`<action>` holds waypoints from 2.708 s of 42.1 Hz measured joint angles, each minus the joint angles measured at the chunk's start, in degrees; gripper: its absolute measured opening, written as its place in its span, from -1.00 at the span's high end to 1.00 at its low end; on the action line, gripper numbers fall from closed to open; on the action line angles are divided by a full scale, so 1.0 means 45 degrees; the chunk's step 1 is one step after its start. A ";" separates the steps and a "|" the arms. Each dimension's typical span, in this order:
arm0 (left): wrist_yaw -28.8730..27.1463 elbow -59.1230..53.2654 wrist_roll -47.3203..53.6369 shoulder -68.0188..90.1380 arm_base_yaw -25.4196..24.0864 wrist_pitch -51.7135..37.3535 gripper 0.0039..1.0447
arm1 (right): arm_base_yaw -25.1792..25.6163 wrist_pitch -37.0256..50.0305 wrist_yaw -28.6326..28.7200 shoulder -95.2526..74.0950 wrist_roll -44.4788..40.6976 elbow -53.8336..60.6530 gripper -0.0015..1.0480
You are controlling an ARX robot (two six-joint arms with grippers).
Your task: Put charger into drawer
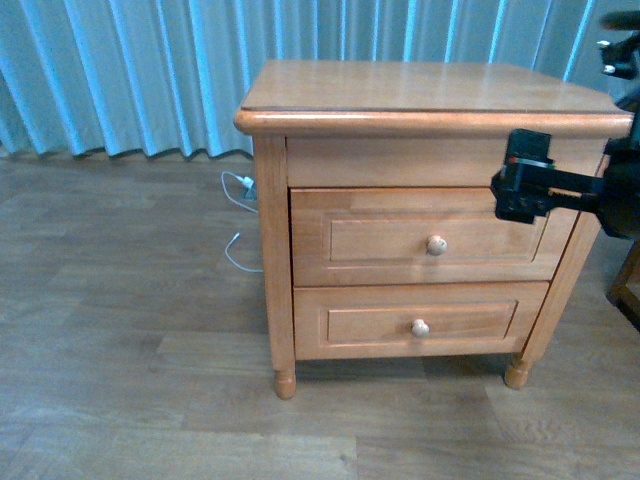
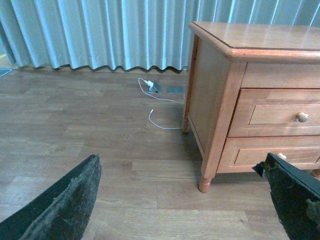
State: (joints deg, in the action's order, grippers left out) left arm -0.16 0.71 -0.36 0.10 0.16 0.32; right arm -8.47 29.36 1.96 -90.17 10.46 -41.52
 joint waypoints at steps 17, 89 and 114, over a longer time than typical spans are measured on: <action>0.0000 0.0000 0.0000 0.0000 0.0000 0.0000 -0.89 | 0.0495 -0.3623 -0.0427 0.9403 -0.0597 0.4284 -0.85; 0.0000 0.0000 0.0000 0.0000 0.0000 0.0005 -0.89 | 0.1855 -0.3580 -0.0457 1.7121 -0.2283 0.9160 0.96; 0.0005 0.0000 0.0000 -0.0005 0.0000 0.0005 -0.89 | 0.1855 -0.6509 -0.0452 1.9987 -0.2307 0.9151 0.84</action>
State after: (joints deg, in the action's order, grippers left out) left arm -0.14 0.71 -0.36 0.08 0.16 0.34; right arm -0.12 0.08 -0.08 -0.23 0.08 -0.34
